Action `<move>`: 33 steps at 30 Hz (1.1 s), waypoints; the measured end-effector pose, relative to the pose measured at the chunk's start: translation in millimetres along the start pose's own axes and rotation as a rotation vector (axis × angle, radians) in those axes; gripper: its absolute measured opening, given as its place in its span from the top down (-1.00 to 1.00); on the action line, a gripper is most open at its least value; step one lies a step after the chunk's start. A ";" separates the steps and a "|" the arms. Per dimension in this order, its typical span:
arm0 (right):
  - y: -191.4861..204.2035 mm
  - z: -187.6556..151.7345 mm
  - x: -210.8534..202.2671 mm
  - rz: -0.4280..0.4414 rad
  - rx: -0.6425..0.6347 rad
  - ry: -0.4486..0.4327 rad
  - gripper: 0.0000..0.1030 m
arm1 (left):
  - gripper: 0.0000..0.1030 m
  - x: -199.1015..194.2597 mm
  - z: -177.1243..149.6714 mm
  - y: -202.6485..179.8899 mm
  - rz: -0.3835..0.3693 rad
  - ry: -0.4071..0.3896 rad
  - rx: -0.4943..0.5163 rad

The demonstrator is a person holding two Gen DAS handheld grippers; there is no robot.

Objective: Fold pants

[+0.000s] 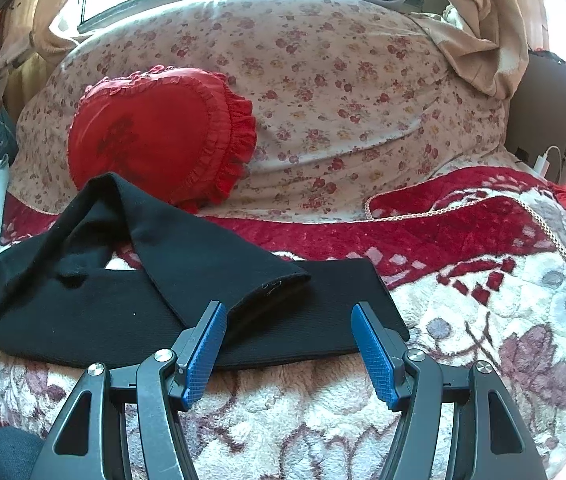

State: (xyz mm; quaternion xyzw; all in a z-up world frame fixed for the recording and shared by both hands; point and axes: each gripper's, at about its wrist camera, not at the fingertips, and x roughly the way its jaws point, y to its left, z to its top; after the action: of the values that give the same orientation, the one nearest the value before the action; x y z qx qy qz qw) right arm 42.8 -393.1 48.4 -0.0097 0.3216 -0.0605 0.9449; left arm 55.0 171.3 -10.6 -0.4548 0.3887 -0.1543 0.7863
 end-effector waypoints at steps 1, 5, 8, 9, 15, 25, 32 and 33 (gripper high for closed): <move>-3.4 0.5 0.1 -0.005 0.015 0.000 -0.22 | 0.26 2.0 0.0 -0.3 0.038 0.006 0.010; -46.3 -1.9 3.8 -0.034 0.211 0.022 -0.22 | 0.66 7.8 -5.3 -6.1 0.162 0.008 0.078; -91.4 -10.1 9.2 0.053 0.456 0.028 -0.22 | 0.66 9.1 -11.1 -17.5 0.213 -0.007 0.143; -107.2 -14.8 13.2 0.096 0.554 0.032 -0.22 | 0.66 11.4 -11.9 -21.4 0.224 -0.014 0.167; -160.1 -48.1 50.5 0.394 1.004 0.093 -0.17 | 0.58 22.3 -12.3 -35.0 0.253 -0.039 0.236; -157.2 -40.2 87.5 0.416 0.969 0.194 0.39 | 0.54 30.2 -18.4 -34.8 0.312 -0.056 0.255; -157.9 -43.1 70.4 0.399 0.957 0.149 0.93 | 0.82 15.7 -20.9 -38.9 0.326 -0.081 0.283; -158.6 -45.1 65.8 0.407 0.964 0.143 0.93 | 0.82 11.5 -21.1 -39.7 0.318 -0.081 0.286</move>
State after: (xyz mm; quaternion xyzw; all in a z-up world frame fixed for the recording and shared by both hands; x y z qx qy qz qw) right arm 49.9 -557.6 -18.2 0.4928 0.3164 -0.0172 0.8104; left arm 51.0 130.6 11.1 -0.2772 0.3978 -0.0637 0.8723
